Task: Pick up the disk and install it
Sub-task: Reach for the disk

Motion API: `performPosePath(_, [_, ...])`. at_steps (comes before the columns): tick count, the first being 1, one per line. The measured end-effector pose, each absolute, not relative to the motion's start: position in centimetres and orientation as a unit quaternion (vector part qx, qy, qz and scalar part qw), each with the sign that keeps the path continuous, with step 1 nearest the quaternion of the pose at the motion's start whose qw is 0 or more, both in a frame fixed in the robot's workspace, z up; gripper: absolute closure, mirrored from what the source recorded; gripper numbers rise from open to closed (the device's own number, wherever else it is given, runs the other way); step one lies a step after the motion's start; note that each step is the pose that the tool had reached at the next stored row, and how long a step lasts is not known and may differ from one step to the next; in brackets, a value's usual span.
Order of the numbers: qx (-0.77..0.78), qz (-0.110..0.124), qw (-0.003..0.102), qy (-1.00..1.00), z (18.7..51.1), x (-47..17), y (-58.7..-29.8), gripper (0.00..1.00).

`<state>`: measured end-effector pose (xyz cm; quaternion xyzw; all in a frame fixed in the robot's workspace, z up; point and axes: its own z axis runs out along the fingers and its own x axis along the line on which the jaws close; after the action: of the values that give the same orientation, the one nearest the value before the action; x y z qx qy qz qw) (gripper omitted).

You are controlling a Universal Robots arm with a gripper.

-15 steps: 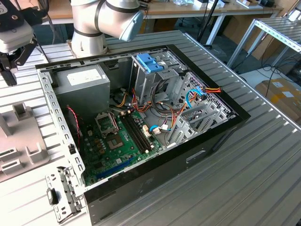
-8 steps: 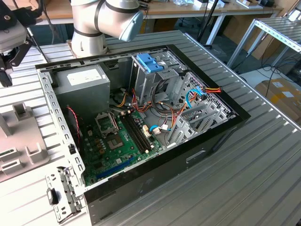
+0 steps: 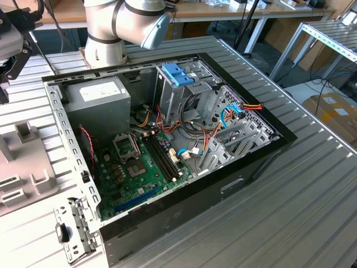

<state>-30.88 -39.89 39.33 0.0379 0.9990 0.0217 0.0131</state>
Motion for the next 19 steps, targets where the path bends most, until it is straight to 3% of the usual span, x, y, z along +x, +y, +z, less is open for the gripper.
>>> performPosePath(19, [0.038, 0.022, 0.013, 0.999, 39.3, -32.8, -39.9, 0.89])
